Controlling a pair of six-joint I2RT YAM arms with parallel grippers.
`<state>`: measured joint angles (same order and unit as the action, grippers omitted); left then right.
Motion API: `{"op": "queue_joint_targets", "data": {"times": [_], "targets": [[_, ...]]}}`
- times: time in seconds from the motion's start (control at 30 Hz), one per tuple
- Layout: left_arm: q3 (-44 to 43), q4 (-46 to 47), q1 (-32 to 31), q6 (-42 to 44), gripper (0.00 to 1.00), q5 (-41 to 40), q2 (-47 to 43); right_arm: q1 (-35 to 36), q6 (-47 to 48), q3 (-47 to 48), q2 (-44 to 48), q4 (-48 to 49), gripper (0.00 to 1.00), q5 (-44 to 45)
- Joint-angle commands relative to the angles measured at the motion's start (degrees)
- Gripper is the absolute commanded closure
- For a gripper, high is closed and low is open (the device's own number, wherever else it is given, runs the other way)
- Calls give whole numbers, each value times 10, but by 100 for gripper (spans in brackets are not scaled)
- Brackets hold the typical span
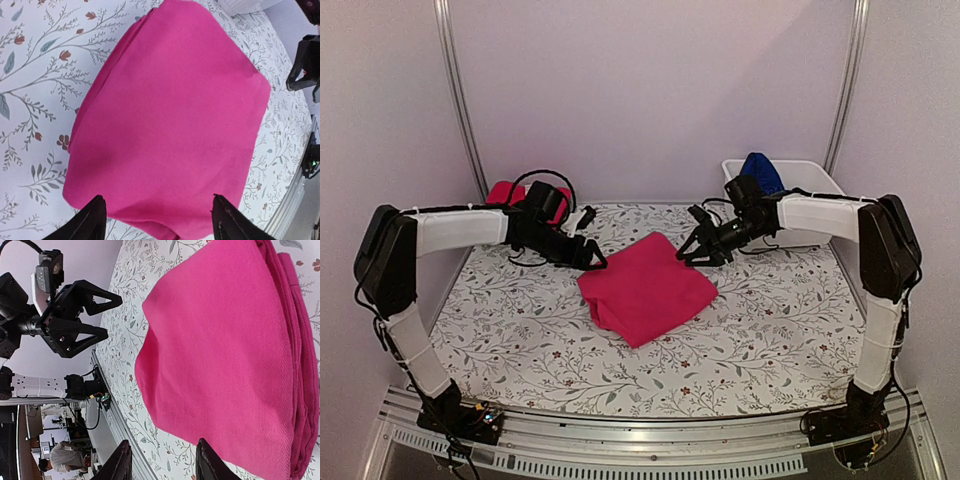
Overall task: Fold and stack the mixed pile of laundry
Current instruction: Smooth out the square-folded trousers at the center of the board.
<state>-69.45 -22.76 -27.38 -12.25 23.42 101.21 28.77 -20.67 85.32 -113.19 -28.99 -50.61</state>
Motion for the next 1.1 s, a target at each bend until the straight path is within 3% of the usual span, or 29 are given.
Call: {"op": "queue_joint_targets", "data": {"times": [0.0,0.17,0.27,0.5,0.6,0.7,0.83,0.93,1.07], "targets": [[-54,15,-3,-1,28,-1,66,4,-22,15,-53,10,59,30],[-73,19,-2,-11,29,-48,152,-3,-10,12,-111,7,64,75],[-41,14,-4,-10,33,-50,165,-11,-4,26,-141,1,67,110],[165,62,-48,-26,47,54,47,-11,22,163,-213,-49,67,161],[217,74,-78,-41,47,120,-2,-7,37,214,-224,-55,65,145],[235,94,-70,-72,38,145,-77,2,60,259,-222,-76,63,134],[175,91,-24,-97,23,70,-126,24,78,268,-186,-95,63,149],[81,82,-15,-85,23,44,-79,44,64,239,-146,-89,63,150],[-41,114,-12,-97,26,98,27,76,21,144,-87,-33,63,128]]}}
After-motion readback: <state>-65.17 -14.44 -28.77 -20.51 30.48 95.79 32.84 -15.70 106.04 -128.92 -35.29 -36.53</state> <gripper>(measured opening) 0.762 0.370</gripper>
